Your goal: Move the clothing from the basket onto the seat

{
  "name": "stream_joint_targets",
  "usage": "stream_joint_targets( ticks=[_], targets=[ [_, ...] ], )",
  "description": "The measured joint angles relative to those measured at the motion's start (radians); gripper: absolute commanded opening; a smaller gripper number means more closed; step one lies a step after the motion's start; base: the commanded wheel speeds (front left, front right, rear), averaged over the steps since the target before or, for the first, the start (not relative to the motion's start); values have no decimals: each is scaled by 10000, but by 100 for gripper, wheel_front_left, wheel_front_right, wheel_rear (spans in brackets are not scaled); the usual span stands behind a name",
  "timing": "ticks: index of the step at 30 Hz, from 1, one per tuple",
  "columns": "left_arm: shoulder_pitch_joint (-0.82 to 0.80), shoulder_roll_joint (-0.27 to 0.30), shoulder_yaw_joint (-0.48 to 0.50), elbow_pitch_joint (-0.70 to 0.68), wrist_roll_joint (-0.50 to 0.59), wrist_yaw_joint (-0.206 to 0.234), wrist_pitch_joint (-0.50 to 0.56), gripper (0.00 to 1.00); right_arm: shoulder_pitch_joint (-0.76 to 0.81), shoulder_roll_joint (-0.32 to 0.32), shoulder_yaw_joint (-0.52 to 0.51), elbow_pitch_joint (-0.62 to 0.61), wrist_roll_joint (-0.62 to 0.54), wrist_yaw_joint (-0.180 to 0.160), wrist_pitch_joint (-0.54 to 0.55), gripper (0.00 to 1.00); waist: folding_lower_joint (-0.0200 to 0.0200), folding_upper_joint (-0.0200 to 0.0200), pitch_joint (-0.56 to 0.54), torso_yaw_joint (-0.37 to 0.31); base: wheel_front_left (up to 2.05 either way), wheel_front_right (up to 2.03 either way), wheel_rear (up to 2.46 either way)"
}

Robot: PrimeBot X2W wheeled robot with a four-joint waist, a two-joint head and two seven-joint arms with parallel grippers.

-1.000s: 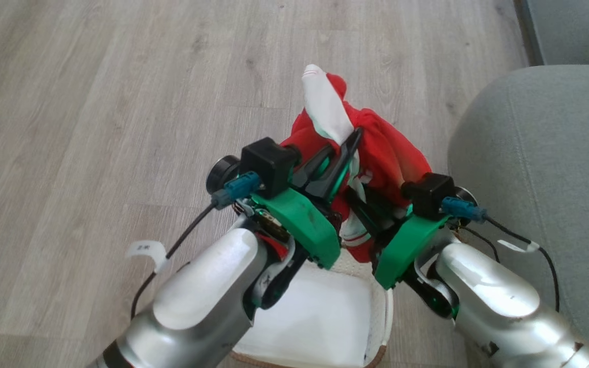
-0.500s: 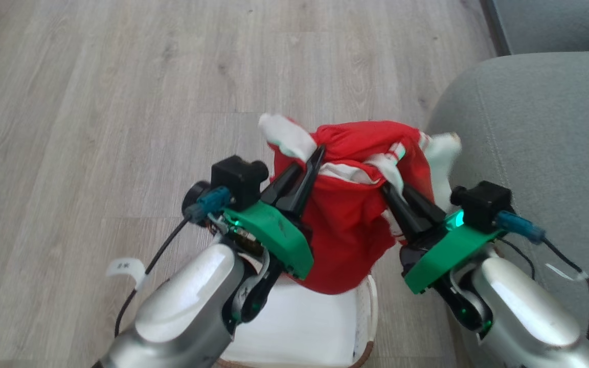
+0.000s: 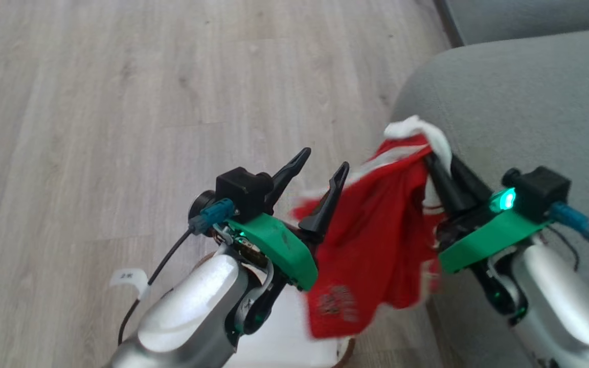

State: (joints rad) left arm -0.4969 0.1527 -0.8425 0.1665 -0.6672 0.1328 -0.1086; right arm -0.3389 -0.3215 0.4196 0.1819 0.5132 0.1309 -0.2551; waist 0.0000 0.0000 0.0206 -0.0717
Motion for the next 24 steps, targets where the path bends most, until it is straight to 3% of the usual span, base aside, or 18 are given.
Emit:
stream_joint_targets(
  ticks=[13, 24],
  targets=[
    [58, -15, -203, 265, 132, -8, -368, 100, -17, -997, -1369, -1733, -274, 0, -2, 0, 0, 0, 130, -1438, 0, 0, 0],
    [28, -31, -217, 731, 410, -4, -792, 100, 58, -1285, -2211, -2602, -295, 0, -2, 0, 0, 0, 293, -2653, 0, 0, 0]
  ],
)
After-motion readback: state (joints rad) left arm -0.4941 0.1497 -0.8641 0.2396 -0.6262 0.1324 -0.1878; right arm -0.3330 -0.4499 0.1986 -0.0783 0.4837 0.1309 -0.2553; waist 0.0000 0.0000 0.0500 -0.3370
